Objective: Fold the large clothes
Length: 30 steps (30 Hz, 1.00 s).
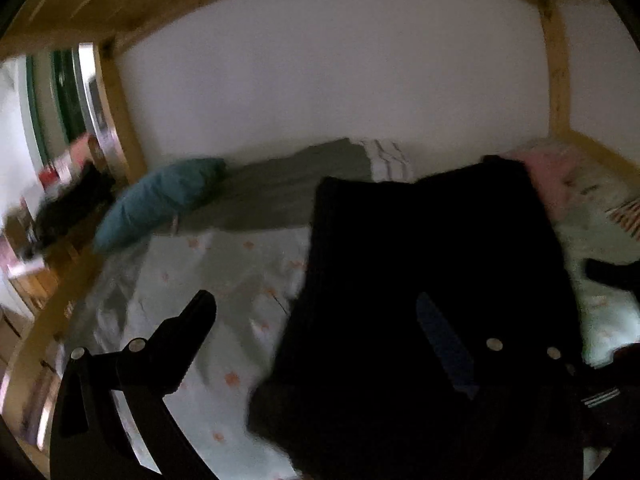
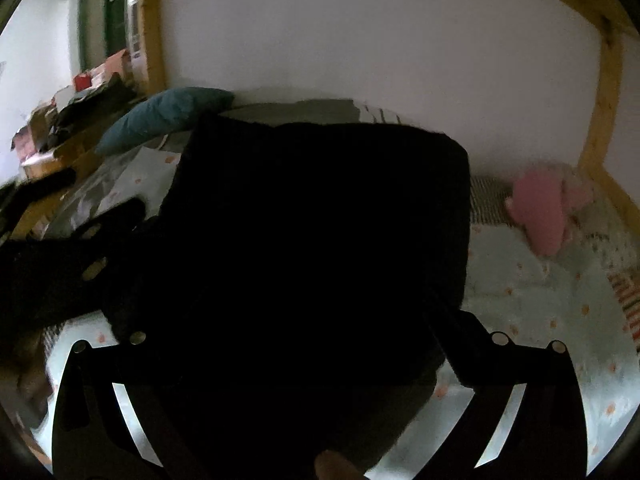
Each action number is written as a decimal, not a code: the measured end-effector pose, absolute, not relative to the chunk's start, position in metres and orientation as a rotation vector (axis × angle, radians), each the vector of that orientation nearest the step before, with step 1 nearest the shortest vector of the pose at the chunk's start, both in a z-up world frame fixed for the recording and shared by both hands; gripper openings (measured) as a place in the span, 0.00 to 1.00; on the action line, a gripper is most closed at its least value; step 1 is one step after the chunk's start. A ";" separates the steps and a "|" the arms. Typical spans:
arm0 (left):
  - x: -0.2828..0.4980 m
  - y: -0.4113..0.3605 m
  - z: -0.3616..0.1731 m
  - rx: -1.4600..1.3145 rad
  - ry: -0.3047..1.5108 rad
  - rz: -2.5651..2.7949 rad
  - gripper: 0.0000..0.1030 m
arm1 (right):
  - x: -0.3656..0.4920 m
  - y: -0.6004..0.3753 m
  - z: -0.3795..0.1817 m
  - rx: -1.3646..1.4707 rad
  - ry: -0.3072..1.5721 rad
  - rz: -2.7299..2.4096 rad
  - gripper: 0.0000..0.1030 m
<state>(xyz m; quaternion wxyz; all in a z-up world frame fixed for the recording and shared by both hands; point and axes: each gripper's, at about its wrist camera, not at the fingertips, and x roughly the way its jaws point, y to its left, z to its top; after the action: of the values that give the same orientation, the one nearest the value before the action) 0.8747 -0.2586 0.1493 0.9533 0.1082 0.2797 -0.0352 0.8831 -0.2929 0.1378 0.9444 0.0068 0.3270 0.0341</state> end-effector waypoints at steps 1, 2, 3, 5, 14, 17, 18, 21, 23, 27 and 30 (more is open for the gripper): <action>0.865 -0.258 0.150 0.191 0.638 -0.051 0.96 | 0.876 -0.290 0.138 0.000 0.667 0.067 0.97; 0.854 -0.258 0.149 0.173 0.705 -0.023 0.96 | 0.871 -0.288 0.137 -0.016 0.671 0.055 0.97; 0.847 -0.255 0.145 0.167 0.735 -0.016 0.96 | 0.864 -0.286 0.135 -0.039 0.695 0.025 0.97; 0.808 -0.253 0.146 0.138 0.711 -0.047 0.96 | 0.845 -0.287 0.134 -0.004 0.716 0.038 0.97; 0.691 -0.209 0.124 0.109 0.748 -0.061 0.96 | 0.722 -0.287 0.136 -0.011 0.804 0.013 0.97; 0.655 -0.198 0.119 0.111 0.786 -0.082 0.96 | 0.676 -0.284 0.135 0.008 0.848 0.027 0.97; 0.643 -0.197 0.118 0.121 0.797 -0.084 0.96 | 0.664 -0.285 0.136 0.014 0.853 0.031 0.97; 0.612 -0.195 0.117 0.135 0.813 -0.085 0.96 | 0.624 -0.281 0.141 0.000 0.846 0.039 0.97; 0.592 -0.194 0.115 0.141 0.828 -0.086 0.96 | 0.603 -0.277 0.145 -0.021 0.834 0.038 0.97; 0.556 -0.196 0.118 0.157 0.825 -0.099 0.96 | 0.567 -0.269 0.149 -0.053 0.829 0.037 0.97; 0.534 -0.194 0.119 0.159 0.821 -0.102 0.96 | 0.546 -0.269 0.150 -0.051 0.827 0.038 0.97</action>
<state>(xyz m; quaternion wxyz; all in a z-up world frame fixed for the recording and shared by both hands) 0.5341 -0.1939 0.1191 0.9125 0.0772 0.3986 -0.0496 0.5459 -0.2690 0.1498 0.9153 -0.0248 0.4017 0.0186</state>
